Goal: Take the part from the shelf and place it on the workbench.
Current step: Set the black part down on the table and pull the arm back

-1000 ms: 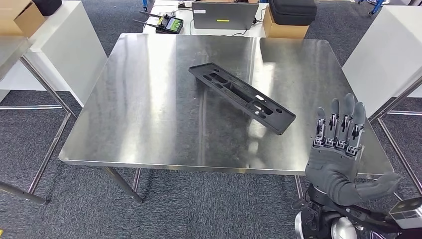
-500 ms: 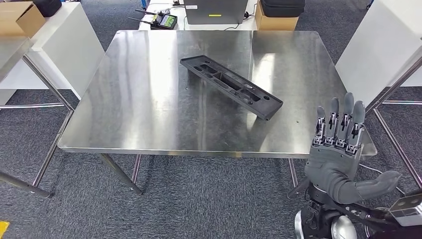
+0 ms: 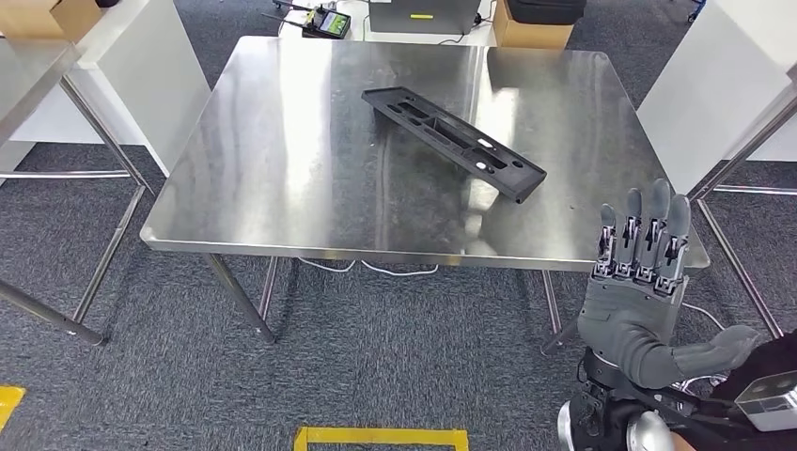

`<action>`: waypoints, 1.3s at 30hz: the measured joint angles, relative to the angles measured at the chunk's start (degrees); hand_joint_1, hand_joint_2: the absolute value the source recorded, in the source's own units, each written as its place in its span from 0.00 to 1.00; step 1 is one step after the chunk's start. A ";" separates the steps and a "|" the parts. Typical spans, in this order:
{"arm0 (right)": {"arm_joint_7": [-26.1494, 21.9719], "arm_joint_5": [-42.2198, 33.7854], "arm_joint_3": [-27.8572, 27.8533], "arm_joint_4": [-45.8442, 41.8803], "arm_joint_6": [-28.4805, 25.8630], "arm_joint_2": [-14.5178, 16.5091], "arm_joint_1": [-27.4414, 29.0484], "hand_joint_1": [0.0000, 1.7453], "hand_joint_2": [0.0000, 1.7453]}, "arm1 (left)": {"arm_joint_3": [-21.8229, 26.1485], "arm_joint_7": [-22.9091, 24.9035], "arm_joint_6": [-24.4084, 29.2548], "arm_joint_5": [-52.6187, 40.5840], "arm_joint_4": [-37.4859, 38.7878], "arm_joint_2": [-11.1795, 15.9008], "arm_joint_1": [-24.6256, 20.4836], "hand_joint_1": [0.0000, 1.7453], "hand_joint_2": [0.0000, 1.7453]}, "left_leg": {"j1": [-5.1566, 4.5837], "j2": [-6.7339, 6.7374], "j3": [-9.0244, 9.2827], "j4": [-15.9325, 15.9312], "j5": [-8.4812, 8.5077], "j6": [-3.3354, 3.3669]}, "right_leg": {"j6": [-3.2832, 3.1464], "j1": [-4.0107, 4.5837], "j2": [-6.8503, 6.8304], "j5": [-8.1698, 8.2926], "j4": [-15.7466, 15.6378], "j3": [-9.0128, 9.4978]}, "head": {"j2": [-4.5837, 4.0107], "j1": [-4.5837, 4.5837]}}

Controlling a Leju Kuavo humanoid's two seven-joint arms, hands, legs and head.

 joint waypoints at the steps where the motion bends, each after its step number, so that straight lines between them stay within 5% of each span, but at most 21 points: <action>1: 0.06 0.00 -0.02 0.04 -0.02 0.00 -0.01 0.00 0.00 | 0.02 0.00 -0.01 -0.03 -0.01 0.01 0.00 0.00 0.00 | -0.05 0.04 -0.82 0.11 0.57 -0.04 | 0.49 0.00 0.00 0.37 0.53 0.83 | 0.01 0.04; 2: 0.15 0.00 -0.03 0.07 -0.04 0.01 -0.03 0.00 0.00 | 0.03 0.00 -0.03 -0.07 -0.01 0.01 0.00 0.00 0.00 | -0.08 0.05 -1.58 0.24 1.09 -0.12 | 1.02 0.00 0.00 1.47 -1.13 2.68 | 0.00 0.05; 4: 0.40 0.00 -0.04 0.10 -0.05 0.02 -0.19 0.00 0.00 | 0.04 0.00 -0.08 -0.16 -0.03 -0.01 -0.02 0.00 0.00 | -0.18 0.00 -2.87 0.61 2.09 -0.46 | 1.37 0.09 -0.01 3.45 -9.58 8.98 | 0.00 0.07; 6: 0.62 0.00 -0.04 0.09 -0.05 0.04 -0.47 0.00 0.00 | 0.04 -0.01 -0.12 -0.24 -0.06 -0.03 -0.04 0.00 0.00 | -0.34 -0.01 -3.68 0.86 3.13 -1.01 | 0.75 0.51 0.01 3.66 -17.11 13.56 | 0.00 -0.02; 7: 0.71 0.00 -0.05 0.09 -0.05 0.05 -0.57 0.00 0.00 | 0.04 -0.01 -0.15 -0.26 -0.08 -0.04 -0.04 0.00 0.00 | -0.40 0.01 -3.92 0.89 3.65 -1.31 | 0.40 0.75 0.02 3.52 -18.68 14.23 | 0.00 -0.07; 10: 0.94 0.05 -0.14 0.12 -0.05 0.13 -0.58 0.00 0.00 | 0.13 -0.01 -0.26 -0.40 -0.09 0.05 0.02 0.00 0.00 | -0.19 -0.21 -4.69 1.66 3.23 -2.22 | -0.83 0.11 -0.09 4.65 -18.71 12.85 | -0.01 -0.25; 12: 1.09 0.08 -0.22 0.14 -0.05 0.36 -0.59 0.00 0.00 | 0.16 -0.01 -0.37 -0.52 -0.09 0.13 0.05 0.00 0.00 | 0.24 -0.44 -6.00 5.91 -1.83 -2.99 | -2.01 -0.41 -0.32 5.83 -18.74 11.77 | -0.01 -0.50; 14: 1.17 0.09 -0.31 0.16 -0.05 0.56 -0.55 0.00 0.00 | 0.15 0.00 -0.47 -0.58 -0.09 0.11 0.03 0.00 0.00 | 0.67 -0.48 -7.50 13.31 -7.35 -3.76 | -2.55 -0.18 -0.45 7.06 -18.63 10.48 | -0.01 -0.69; 15: 1.19 0.09 -0.34 0.17 -0.04 0.60 -0.50 0.00 0.00 | 0.15 0.00 -0.50 -0.62 -0.09 0.12 0.01 0.00 0.00 | 0.88 -0.48 -7.72 16.25 -8.12 -4.06 | -2.48 -0.13 -0.47 7.68 -18.48 9.74 | -0.01 -0.68; 17: 1.26 0.10 -0.45 0.19 -0.02 0.68 -0.38 0.00 0.00 | 0.15 0.00 -0.56 -0.70 -0.09 0.13 -0.04 0.00 0.00 | 1.37 -0.47 -5.80 17.15 -5.95 -4.50 | -2.12 -0.19 -0.47 8.74 -17.80 8.00 | 0.00 -0.69; 19: 1.38 0.10 -0.61 0.20 0.00 0.82 -0.30 0.00 0.00 | 0.15 0.00 -0.63 -0.86 -0.09 0.15 -0.20 0.00 0.00 | 1.81 -0.54 -0.45 10.67 -3.69 -4.72 | -1.54 -0.26 -0.44 9.37 -16.73 6.24 | 0.01 -0.73; 21: 1.55 0.12 -0.78 0.20 0.02 0.92 -0.32 0.00 0.00 | 0.15 0.00 -0.66 -1.05 -0.10 0.17 -0.46 0.00 0.00 | 1.73 -0.84 3.90 3.72 -4.46 -4.54 | -0.73 -0.14 -0.51 9.97 -15.89 5.07 | 0.01 -0.67; 22: 1.63 0.13 -0.85 0.20 0.03 0.96 -0.33 0.00 0.00 | 0.15 0.01 -0.67 -1.13 -0.11 0.17 -0.55 0.00 0.00 | 1.49 -0.97 4.60 2.07 -5.11 -4.25 | -0.26 -0.09 -0.57 10.41 -15.75 4.70 | 0.01 -0.66; 25: 1.77 0.13 -1.05 0.22 0.04 1.01 -0.23 0.00 0.00 | 0.15 0.02 -0.72 -1.16 -0.10 0.16 -0.58 0.00 0.00 | 1.06 -0.72 3.14 1.35 -3.70 -2.38 | 0.78 -0.06 -0.54 10.62 -15.20 3.70 | -0.01 -0.62; 27: 1.81 0.13 -1.25 0.24 0.04 0.99 -0.14 0.00 0.00 | 0.15 0.01 -0.77 -1.16 -0.09 0.16 -0.62 0.00 0.00 | 1.05 -0.35 1.45 1.00 -2.14 -1.15 | 0.29 -0.06 -0.30 6.63 -11.27 1.84 | 0.00 -0.43; 29: 1.84 0.13 -1.36 0.26 0.04 0.99 -0.08 0.00 0.00 | 0.17 0.02 -0.80 -1.16 -0.09 0.21 -0.63 0.00 0.00 | 0.83 -0.17 -0.38 1.02 -0.73 -0.73 | -0.32 -0.15 -0.15 1.56 -4.14 -0.12 | 0.01 -0.26; 31: 1.86 0.14 -1.42 0.30 0.03 0.98 -0.05 0.00 0.00 | 0.17 0.02 -0.83 -1.18 -0.09 0.24 -0.63 0.00 0.00 | 0.70 -0.03 -2.17 1.10 0.77 -0.77 | 0.34 -0.17 -0.11 0.33 0.95 -0.09 | 0.00 -0.25; 32: 1.89 0.15 -1.44 0.32 0.01 0.98 -0.05 0.00 0.00 | 0.17 0.02 -0.87 -1.21 -0.09 0.25 -0.63 0.00 0.00 | 0.68 0.03 -3.05 1.14 1.54 -0.89 | 1.01 -0.17 -0.10 1.37 1.01 1.17 | -0.01 -0.23; 34: 2.01 0.25 -1.47 0.33 -0.02 0.98 -0.06 0.00 0.00 | 0.17 0.02 -1.00 -1.28 -0.10 0.24 -0.65 0.00 0.00 | 0.65 0.06 -4.61 1.23 2.96 -1.28 | 1.86 -0.17 -0.10 3.80 -4.59 6.49 | 0.01 -0.21; 37: 2.27 0.39 -1.48 0.27 -0.01 1.09 -0.12 0.00 0.00 | 0.17 0.02 -1.10 -1.44 -0.14 0.22 -0.72 0.00 0.00 | 0.34 0.02 -5.75 1.45 4.77 -2.11 | 0.94 0.36 0.00 2.51 -16.98 14.89 | 0.01 -0.21; 39: 2.39 0.39 -1.53 0.30 0.01 1.16 -0.05 0.00 0.00 | 0.20 0.07 -1.14 -1.60 -0.15 0.25 -0.66 0.00 0.00 | 0.34 0.03 -6.12 1.44 5.80 -2.69 | 0.04 0.44 0.08 2.07 -18.63 15.09 | 0.01 -0.29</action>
